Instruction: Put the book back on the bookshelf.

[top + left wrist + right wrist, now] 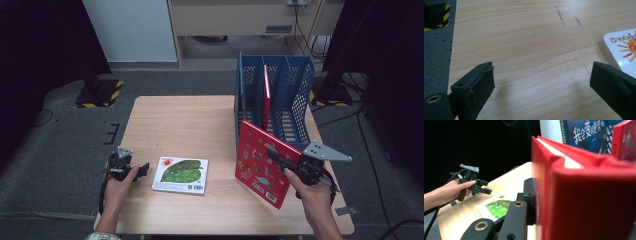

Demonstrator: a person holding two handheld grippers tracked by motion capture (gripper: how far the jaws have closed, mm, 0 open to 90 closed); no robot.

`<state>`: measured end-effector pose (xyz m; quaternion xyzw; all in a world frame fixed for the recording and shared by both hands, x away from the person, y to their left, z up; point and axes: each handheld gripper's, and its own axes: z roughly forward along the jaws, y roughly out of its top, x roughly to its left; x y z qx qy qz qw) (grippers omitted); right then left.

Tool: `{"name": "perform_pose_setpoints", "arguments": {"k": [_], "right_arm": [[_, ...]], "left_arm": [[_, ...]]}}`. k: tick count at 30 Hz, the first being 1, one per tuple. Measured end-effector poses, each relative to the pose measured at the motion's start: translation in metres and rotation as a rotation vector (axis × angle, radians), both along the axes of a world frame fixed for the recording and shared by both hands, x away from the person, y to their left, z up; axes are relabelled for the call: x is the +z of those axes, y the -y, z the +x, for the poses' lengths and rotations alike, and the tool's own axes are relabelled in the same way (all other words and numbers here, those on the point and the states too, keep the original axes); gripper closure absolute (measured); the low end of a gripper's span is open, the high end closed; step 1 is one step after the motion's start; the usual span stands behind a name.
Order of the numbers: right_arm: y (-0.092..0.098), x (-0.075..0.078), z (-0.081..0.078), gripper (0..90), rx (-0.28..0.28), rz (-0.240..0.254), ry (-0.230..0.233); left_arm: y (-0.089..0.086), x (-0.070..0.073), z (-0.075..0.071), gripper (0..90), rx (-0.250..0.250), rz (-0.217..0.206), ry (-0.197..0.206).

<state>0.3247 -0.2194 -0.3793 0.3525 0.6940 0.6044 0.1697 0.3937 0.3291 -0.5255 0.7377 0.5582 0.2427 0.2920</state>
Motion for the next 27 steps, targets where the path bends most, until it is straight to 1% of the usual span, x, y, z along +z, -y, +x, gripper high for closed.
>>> {"name": "perform_pose_setpoints", "arguments": {"k": [3,8,9,10,13,15,16,17,18,20,21,22,27], "right_arm": [[0.005,0.003,-0.002,79.8,-0.011,0.007,0.0],[0.007,0.01,-0.004,79.7,-0.02,0.005,0.003],[0.008,0.015,-0.004,79.7,-0.021,0.008,0.006],[0.008,0.015,-0.004,79.7,-0.021,0.008,0.006],[0.01,0.026,-0.003,79.8,-0.035,0.014,0.011],[0.011,0.028,-0.002,79.8,-0.04,0.014,0.012],[0.013,0.035,0.003,79.7,-0.053,0.012,0.016],[0.013,0.035,0.003,79.7,-0.053,0.012,0.016],[0.015,0.042,0.007,79.8,-0.064,0.013,0.015],[0.018,0.047,0.01,79.8,-0.073,0.017,0.017],[0.018,0.047,0.01,79.8,-0.073,0.017,0.017],[0.021,0.052,0.015,79.8,-0.087,0.022,0.017],[0.027,0.061,0.021,79.8,-0.116,0.015,0.025]], "left_arm": [[-0.001,-0.001,0.0,4.5,0.01,0.003,-0.008],[0.0,-0.002,0.0,4.5,0.005,0.005,-0.017],[0.0,-0.002,0.0,4.5,0.003,0.005,-0.016],[0.0,-0.002,0.0,4.5,0.003,0.005,-0.016],[0.0,-0.003,0.0,4.4,0.007,0.009,-0.023],[0.0,-0.003,0.0,4.4,0.008,0.012,-0.025],[0.001,-0.003,0.0,4.4,0.006,0.018,-0.029],[0.001,-0.003,0.0,4.4,0.006,0.018,-0.029],[0.002,-0.004,0.0,4.4,0.003,0.02,-0.031],[0.002,-0.005,0.001,4.2,0.0,0.022,-0.032],[0.002,-0.005,0.001,4.1,0.0,0.022,-0.032],[0.003,-0.005,0.001,4.1,0.0,0.022,-0.035],[0.002,-0.006,0.001,3.7,0.004,0.019,-0.038]]}}
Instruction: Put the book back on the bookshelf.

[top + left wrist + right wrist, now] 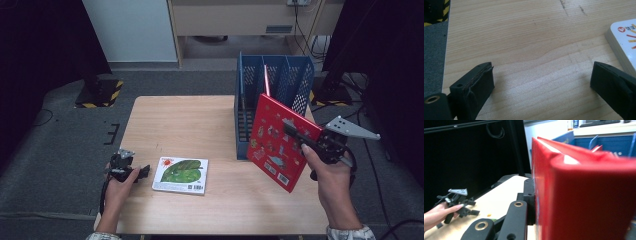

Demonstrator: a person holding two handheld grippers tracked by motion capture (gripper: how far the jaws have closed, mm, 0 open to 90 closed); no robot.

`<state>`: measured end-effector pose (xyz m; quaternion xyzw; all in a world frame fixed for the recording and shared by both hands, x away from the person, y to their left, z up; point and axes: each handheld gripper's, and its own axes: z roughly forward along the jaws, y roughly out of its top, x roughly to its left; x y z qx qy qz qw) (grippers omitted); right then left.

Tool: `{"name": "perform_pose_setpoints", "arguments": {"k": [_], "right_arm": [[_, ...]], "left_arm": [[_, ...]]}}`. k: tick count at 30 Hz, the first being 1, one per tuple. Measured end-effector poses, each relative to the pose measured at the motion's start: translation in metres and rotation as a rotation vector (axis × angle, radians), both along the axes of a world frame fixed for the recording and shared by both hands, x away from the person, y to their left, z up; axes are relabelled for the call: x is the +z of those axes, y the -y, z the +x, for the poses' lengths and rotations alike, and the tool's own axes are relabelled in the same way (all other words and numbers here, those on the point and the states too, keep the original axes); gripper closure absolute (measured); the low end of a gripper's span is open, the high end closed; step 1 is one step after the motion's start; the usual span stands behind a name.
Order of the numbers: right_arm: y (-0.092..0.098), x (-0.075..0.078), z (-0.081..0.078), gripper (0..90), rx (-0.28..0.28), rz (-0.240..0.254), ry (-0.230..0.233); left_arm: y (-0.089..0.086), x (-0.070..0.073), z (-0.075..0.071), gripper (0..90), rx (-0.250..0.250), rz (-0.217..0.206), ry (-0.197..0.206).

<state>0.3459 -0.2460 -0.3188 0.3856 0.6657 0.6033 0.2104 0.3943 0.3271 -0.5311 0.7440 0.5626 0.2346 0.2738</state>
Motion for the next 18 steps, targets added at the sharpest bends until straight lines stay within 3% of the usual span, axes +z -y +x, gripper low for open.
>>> {"name": "perform_pose_setpoints", "arguments": {"k": [18], "right_arm": [[0.023,0.011,0.009,79.8,-0.068,-0.001,-0.005]], "left_arm": [[-0.004,0.0,0.0,3.8,0.018,-0.007,0.003]]}}
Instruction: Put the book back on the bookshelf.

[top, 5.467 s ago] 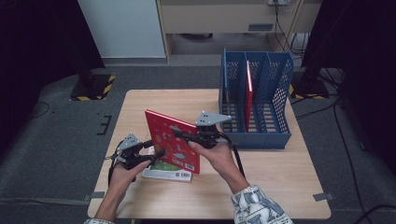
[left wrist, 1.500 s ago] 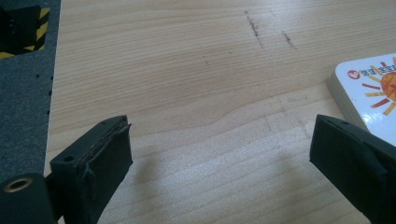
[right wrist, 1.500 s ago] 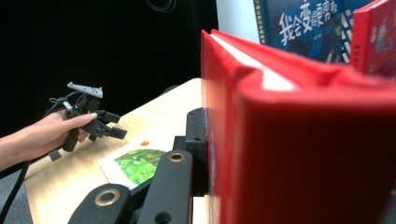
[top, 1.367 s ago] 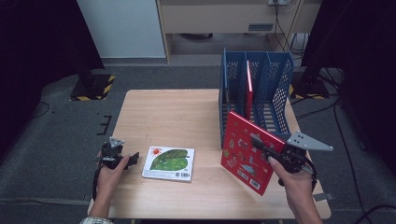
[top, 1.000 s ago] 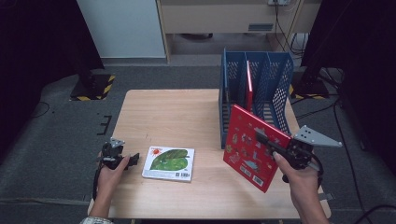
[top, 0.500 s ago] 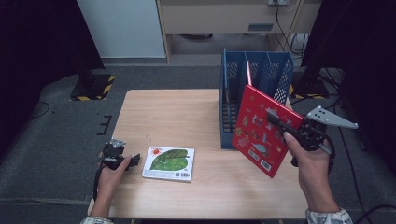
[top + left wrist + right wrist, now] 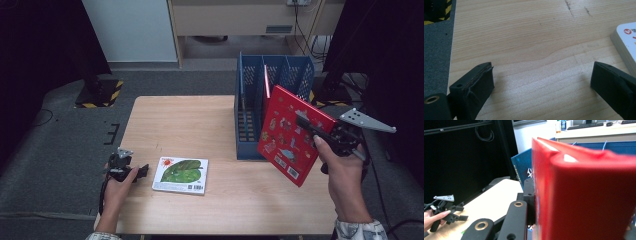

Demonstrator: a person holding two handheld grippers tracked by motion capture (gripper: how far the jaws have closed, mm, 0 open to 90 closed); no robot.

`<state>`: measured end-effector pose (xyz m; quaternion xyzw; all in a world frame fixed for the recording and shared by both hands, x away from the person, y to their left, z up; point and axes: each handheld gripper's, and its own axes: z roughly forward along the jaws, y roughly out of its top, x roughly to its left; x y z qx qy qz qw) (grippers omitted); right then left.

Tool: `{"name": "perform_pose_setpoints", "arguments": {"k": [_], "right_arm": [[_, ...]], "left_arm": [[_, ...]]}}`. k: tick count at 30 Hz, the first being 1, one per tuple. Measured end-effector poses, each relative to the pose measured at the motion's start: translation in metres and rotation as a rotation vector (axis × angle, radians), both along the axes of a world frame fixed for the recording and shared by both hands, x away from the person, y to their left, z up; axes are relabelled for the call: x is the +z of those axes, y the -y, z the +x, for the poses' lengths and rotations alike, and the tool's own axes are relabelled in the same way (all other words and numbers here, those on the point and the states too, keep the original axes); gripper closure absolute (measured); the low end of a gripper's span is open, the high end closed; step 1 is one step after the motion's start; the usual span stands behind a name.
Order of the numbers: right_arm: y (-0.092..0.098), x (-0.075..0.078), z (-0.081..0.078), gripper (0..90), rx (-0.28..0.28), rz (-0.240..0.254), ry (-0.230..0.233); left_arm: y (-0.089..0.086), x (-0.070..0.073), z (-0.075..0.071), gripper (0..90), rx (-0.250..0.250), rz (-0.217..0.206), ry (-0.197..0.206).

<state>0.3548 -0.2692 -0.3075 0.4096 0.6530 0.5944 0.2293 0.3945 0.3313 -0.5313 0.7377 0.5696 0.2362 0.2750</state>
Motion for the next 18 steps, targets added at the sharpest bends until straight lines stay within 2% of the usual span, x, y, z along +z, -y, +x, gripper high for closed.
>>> {"name": "perform_pose_setpoints", "arguments": {"k": [9,18], "right_arm": [[0.006,0.003,0.001,79.8,-0.02,-0.014,-0.001],[0.014,0.011,0.007,79.7,-0.079,-0.02,0.008]], "left_arm": [[0.0,-0.001,0.0,3.4,0.0,-0.008,-0.003],[0.0,-0.001,0.0,3.0,-0.001,-0.01,-0.003]]}}
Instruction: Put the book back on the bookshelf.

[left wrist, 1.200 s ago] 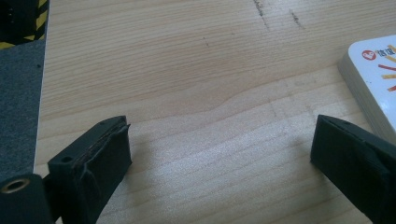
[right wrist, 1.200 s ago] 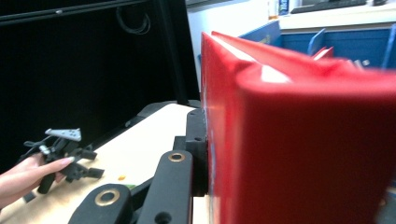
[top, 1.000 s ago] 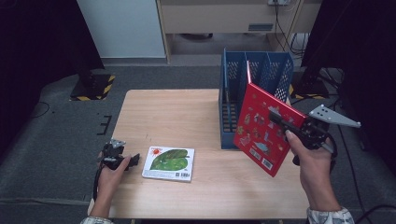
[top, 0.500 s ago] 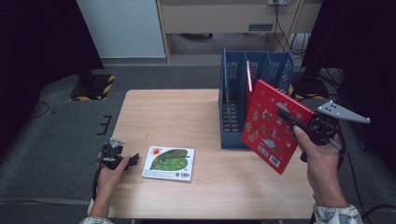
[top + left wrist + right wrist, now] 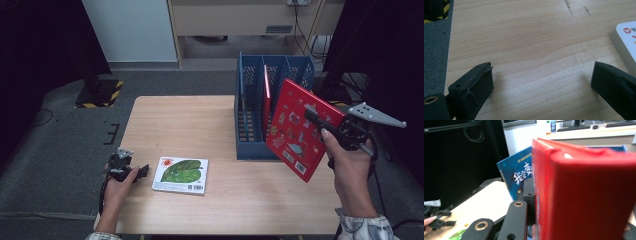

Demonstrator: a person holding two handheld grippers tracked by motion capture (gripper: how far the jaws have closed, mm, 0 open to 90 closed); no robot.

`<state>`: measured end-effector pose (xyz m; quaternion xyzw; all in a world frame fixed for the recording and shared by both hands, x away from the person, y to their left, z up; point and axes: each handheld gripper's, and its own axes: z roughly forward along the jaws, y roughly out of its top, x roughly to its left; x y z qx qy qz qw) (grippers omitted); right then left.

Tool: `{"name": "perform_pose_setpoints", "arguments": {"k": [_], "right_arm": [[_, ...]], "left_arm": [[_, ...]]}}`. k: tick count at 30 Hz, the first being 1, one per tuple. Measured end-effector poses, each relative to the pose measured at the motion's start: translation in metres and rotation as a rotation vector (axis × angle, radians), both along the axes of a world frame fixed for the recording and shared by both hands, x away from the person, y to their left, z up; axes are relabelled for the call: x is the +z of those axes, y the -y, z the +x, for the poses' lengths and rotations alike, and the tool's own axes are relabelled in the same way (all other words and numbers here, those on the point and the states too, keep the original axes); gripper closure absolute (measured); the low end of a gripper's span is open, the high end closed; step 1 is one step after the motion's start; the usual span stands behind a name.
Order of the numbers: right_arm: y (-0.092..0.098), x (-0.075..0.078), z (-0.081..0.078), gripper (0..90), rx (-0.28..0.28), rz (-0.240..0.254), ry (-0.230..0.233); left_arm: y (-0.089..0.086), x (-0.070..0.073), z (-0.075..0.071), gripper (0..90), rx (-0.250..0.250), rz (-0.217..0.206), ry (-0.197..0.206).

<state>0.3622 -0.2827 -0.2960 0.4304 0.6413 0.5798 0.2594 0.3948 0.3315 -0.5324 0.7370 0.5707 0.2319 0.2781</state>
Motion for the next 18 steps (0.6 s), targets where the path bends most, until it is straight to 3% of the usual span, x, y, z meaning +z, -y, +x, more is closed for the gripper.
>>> {"name": "perform_pose_setpoints", "arguments": {"k": [12,18], "right_arm": [[-0.001,0.007,0.029,79.8,-0.076,-0.037,0.005],[-0.003,0.007,0.039,79.7,-0.088,-0.037,-0.003]], "left_arm": [[-0.001,-0.001,0.0,2.6,0.001,-0.007,0.001],[0.0,-0.001,0.0,2.6,0.0,-0.005,0.001]]}}
